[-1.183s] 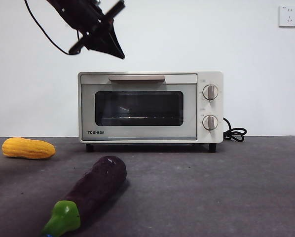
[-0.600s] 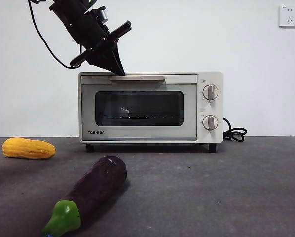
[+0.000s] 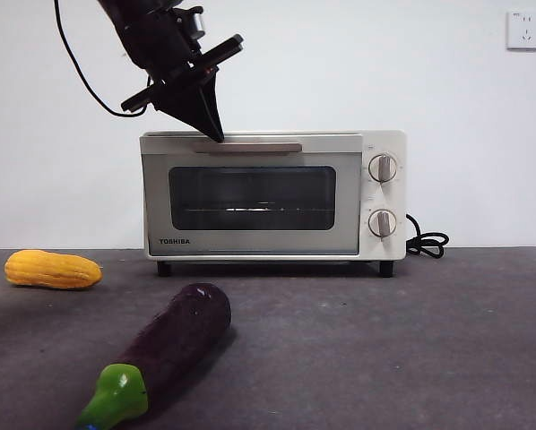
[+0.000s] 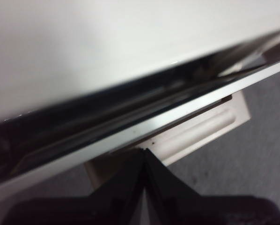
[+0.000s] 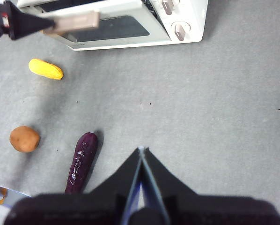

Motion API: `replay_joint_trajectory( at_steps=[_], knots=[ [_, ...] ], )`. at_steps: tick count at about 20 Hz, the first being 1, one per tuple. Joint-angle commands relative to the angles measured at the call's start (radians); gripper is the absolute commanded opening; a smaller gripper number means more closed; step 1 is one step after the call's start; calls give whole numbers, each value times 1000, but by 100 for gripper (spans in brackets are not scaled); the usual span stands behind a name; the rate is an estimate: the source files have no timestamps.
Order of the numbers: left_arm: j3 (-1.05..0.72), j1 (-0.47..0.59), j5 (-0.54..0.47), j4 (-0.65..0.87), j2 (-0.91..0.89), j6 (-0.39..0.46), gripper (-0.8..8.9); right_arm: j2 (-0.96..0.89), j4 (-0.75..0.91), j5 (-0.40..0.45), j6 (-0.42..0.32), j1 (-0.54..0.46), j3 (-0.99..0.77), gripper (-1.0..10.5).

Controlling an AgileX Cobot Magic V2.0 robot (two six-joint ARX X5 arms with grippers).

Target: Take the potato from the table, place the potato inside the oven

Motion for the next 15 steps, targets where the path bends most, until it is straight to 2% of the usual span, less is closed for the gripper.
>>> replay_joint_trajectory(
  at_steps=[1,4,8,12,15],
  knots=[
    [-26,-20,-100,-79,40,65,-6,0,2,-3,-11,0,5,1],
    [-26,-45,-170,-125,40,90,-6,0,2,-3,-16,0,5,1],
    [-27,-66,-171,-166,40,99,-6,0,-5,-3,-20,0,5,1],
    [-28,-91,-220,-192,40,99,-6,0,-46,-3,-65,0,5,1],
    [-28,-101,-220,-200,40,98,-7,0,-53,-3,-71,0,5,1]
  ],
)
